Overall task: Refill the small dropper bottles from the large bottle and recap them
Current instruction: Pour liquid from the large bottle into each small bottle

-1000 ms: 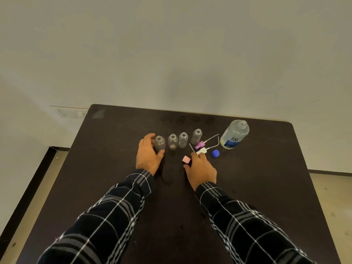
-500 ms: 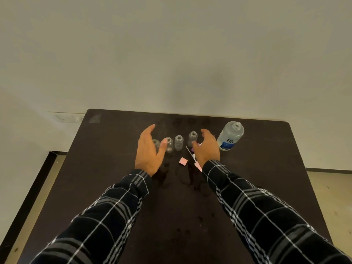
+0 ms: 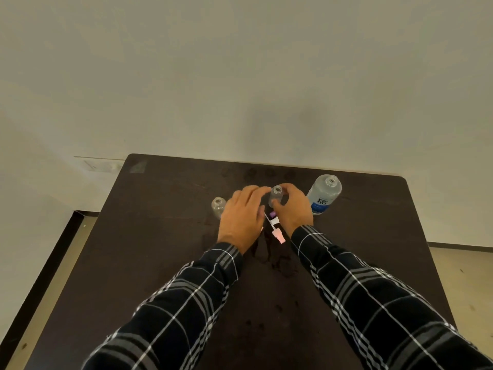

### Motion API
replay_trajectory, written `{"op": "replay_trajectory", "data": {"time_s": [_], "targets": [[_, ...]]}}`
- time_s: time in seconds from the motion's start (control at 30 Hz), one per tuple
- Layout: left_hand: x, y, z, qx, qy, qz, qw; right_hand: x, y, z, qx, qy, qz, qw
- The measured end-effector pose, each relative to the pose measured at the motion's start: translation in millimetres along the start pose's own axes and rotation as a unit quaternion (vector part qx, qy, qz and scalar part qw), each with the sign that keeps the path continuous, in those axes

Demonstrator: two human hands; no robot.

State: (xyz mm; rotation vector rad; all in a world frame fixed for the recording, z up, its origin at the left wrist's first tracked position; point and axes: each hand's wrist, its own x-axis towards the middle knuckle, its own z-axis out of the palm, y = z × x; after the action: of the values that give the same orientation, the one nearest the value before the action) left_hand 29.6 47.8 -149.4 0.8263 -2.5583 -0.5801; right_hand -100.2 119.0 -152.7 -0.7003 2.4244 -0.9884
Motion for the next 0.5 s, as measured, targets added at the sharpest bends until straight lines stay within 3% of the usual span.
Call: {"op": "replay_trajectory", "data": {"time_s": [0.13, 0.27, 0.4, 0.5], "targets": [[1.4, 15.7, 9.3, -0.107, -0.065, -0.099, 0.987, -12.0, -3.4, -12.1, 0.02, -0.019, -0.036, 0.999], [8.2, 20.0, 20.9, -0.117, -0.106, -0.14, 0.977, -28.1, -1.6, -24.0, 0.072, -0.035, -0.063, 0.995], [12.6, 24.1, 30.4, -0.114, -0.1, -0.155, 0.976, -35.9, 5.8, -36.0, 0.068, -0.059, -0.08, 0.993], [15.2, 23.4, 38.0, -0.113, -0.134, -0.184, 0.967, -43.9, 21.1, -48.3, 0.042, 0.028, -0.105, 0.993]]}}
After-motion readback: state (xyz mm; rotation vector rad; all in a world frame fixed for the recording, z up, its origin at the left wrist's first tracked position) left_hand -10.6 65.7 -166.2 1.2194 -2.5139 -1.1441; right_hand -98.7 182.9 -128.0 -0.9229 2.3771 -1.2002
